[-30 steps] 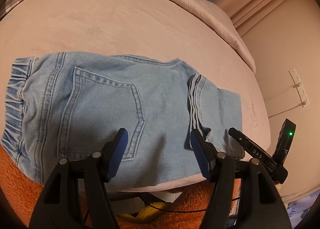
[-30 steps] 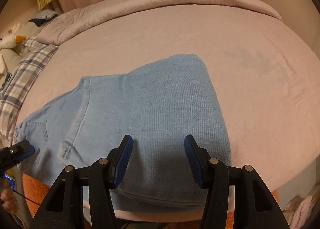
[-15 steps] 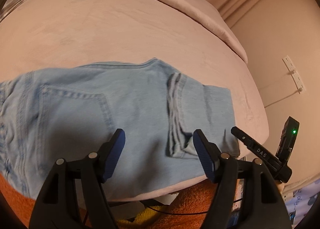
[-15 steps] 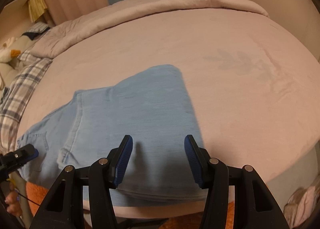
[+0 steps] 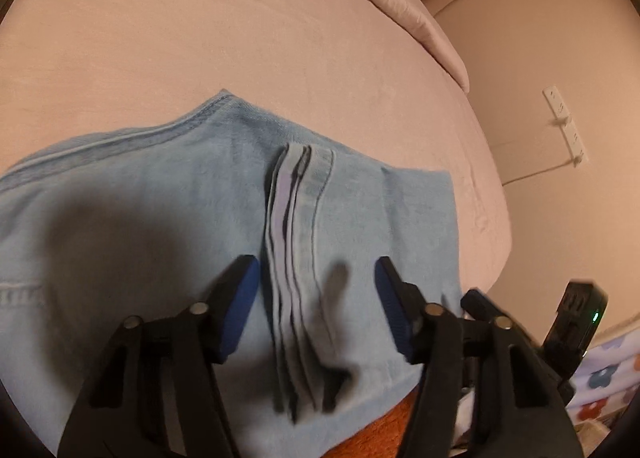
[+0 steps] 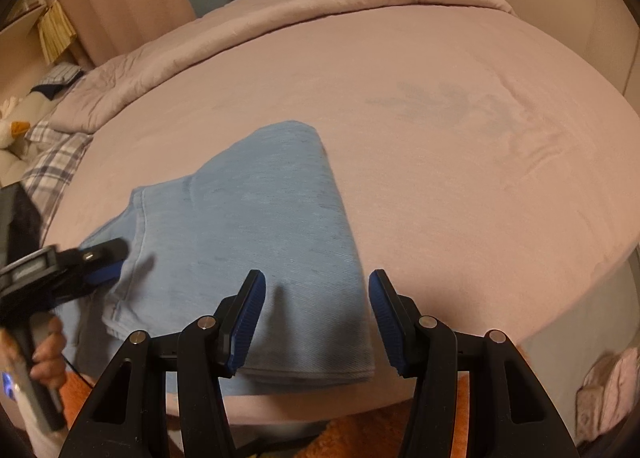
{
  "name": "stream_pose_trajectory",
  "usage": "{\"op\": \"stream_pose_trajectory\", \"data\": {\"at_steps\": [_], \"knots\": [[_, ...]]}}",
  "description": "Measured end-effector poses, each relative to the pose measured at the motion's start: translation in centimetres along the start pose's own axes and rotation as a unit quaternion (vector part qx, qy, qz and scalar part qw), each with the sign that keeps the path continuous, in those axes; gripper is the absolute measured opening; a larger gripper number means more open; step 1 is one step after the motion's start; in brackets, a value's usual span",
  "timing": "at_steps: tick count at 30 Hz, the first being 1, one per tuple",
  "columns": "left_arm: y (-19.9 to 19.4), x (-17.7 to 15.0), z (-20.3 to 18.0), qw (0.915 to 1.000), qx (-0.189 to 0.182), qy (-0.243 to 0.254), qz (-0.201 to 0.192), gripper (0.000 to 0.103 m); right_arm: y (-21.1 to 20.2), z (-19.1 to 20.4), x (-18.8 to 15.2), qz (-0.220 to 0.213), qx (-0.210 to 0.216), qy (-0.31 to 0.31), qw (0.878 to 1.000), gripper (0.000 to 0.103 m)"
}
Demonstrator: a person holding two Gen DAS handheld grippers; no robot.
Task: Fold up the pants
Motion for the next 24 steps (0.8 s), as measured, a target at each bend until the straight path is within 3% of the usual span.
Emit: {"op": "stream_pose_trajectory", "data": {"at_steps": [1, 3, 5, 6, 8, 12, 16, 17, 22, 24], "knots": [[0.1, 0.0, 0.0, 0.9999, -0.013, -0.007, -0.001, 0.045, 0.0, -0.1, 0.0, 0.000, 0.000, 0.001, 1.000, 0.054], [0.6, -0.4, 0.1, 0.9995, -0.023, -0.021, 0.009, 0.025, 0.0, -0.4, 0.1, -0.001, 0.002, 0.004, 1.000, 0.054], [0.3, -1.0, 0.1, 0.9999, 0.007, -0.010, 0.005, 0.010, 0.2, -0.5, 0.1, 0.001, 0.006, 0.010, 1.000, 0.054], [0.0, -1.4, 0.0, 0.9999, 0.008, -0.014, 0.002, 0.009, 0.3, -0.7, 0.1, 0.002, 0.007, 0.014, 1.000, 0.054], [-1.1, -2.0, -0.3, 0.9995, 0.008, -0.028, -0.008, 0.008, 0.5, -0.7, 0.1, 0.006, 0.008, 0.019, 1.000, 0.054], [-5.2, -2.6, -2.2, 0.9982, 0.025, 0.002, -0.055, 0.008, 0.2, -0.1, 0.5, 0.003, 0.008, 0.008, 1.000, 0.054], [-7.3, -3.3, -1.7, 0.9948, 0.069, 0.017, -0.073, 0.008, -0.7, 1.4, 1.6, -0.021, 0.013, -0.017, 1.000, 0.054], [-7.4, -3.7, -1.1, 0.9934, 0.088, 0.016, -0.071, 0.008, -0.6, 1.8, 1.8, -0.026, 0.015, -0.023, 0.999, 0.054], [-5.4, -4.7, 1.2, 0.9939, 0.103, 0.000, -0.039, 0.010, 0.8, 4.8, 2.8, -0.035, 0.032, -0.062, 0.997, 0.054], [-4.5, -5.1, 2.1, 0.9936, 0.108, -0.011, -0.029, 0.012, 1.7, 5.4, 2.8, -0.031, 0.028, -0.072, 0.997, 0.049]]}}
Point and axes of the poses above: each gripper's, at about its wrist camera, not at the fingertips, and y roughly the way its jaws point, z to its left, x to its top, the point moved 5 cm from there along y, roughly the way its jaws point, and after that the axes turned 11 degrees about y, right-handed, at the moved point
